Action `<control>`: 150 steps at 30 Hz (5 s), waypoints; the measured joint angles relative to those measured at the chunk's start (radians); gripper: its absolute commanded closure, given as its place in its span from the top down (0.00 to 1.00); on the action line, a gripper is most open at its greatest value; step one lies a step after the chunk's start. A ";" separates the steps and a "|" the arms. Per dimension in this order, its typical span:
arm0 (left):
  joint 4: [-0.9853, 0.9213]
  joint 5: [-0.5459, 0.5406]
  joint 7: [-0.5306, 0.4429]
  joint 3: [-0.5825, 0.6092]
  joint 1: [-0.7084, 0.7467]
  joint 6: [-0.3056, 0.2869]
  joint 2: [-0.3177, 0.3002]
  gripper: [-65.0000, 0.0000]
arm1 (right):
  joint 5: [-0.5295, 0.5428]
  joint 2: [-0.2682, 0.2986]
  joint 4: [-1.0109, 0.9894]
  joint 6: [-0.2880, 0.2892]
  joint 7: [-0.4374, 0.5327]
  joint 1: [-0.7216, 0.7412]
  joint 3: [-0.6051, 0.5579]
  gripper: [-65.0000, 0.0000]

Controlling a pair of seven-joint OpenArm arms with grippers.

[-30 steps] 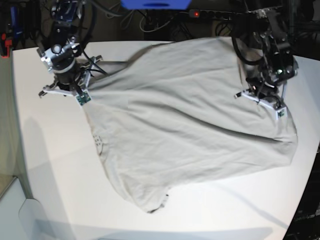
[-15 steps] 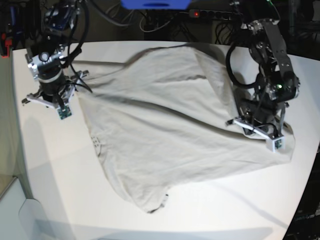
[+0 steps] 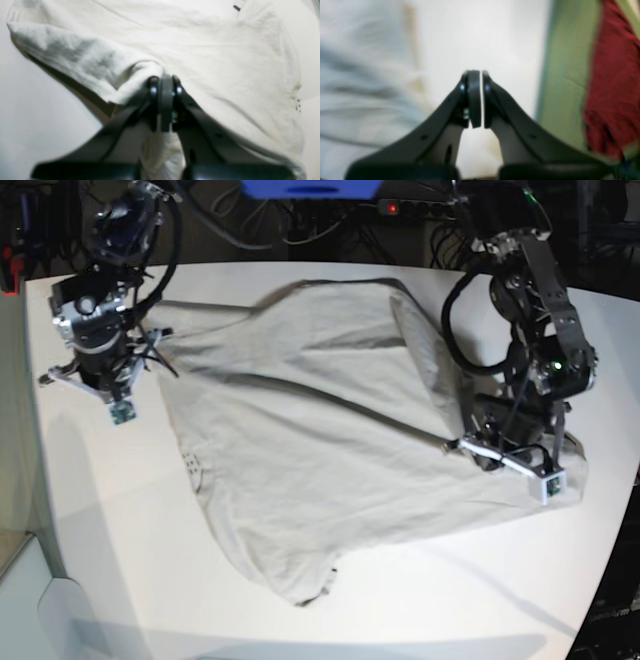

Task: Layout the t-shirt on the table in an organized manner, then fold the t-shirt properly
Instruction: 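Lift the held corners with both grippers and raise the shirt, then carry the corners with both grippers over the shirt toward the hem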

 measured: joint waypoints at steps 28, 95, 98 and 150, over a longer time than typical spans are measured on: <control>0.000 -0.004 -0.002 0.001 0.005 0.000 -0.002 0.00 | 0.008 0.071 -0.201 0.000 0.002 -0.061 -0.125 0.67; 0.041 -0.500 -0.148 -0.157 -0.150 0.000 0.069 0.00 | 0.002 0.164 0.000 0.000 -0.024 0.741 0.030 0.00; 0.043 -0.521 -0.145 -0.133 -0.177 0.000 0.034 0.00 | 0.000 0.165 0.024 0.000 -0.021 0.741 0.029 0.00; -0.452 -0.491 -0.149 -0.234 -0.461 0.008 -0.047 0.00 | -0.003 0.075 -0.534 0.000 0.161 0.892 0.050 0.00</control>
